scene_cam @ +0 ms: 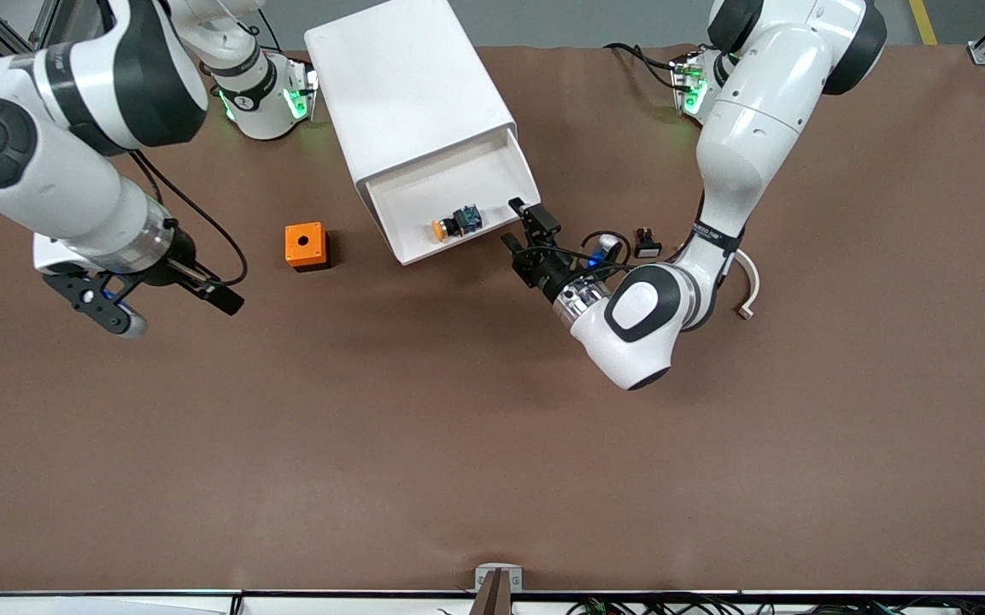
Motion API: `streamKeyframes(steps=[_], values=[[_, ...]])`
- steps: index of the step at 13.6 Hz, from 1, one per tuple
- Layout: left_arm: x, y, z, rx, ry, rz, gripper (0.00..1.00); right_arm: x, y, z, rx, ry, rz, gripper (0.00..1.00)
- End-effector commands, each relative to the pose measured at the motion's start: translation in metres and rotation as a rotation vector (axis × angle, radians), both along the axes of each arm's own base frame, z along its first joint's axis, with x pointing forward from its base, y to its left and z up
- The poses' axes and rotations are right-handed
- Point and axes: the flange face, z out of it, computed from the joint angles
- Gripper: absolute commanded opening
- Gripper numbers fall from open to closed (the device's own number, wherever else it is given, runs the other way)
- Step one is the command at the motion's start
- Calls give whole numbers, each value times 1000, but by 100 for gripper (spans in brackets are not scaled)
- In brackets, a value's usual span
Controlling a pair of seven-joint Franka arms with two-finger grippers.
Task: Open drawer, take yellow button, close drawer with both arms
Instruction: 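Reach the right gripper into the drawer toward the orange button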
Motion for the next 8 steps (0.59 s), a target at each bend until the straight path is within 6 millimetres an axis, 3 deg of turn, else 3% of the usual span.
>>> streamKeyframes(steps=[1,8], values=[[15,4,18,-171,-111,14,99,-14,37,3,-14,1,-79,100],[47,30,35,-521,-498,-40,99,-56,146,-7,160,124,-251,100]])
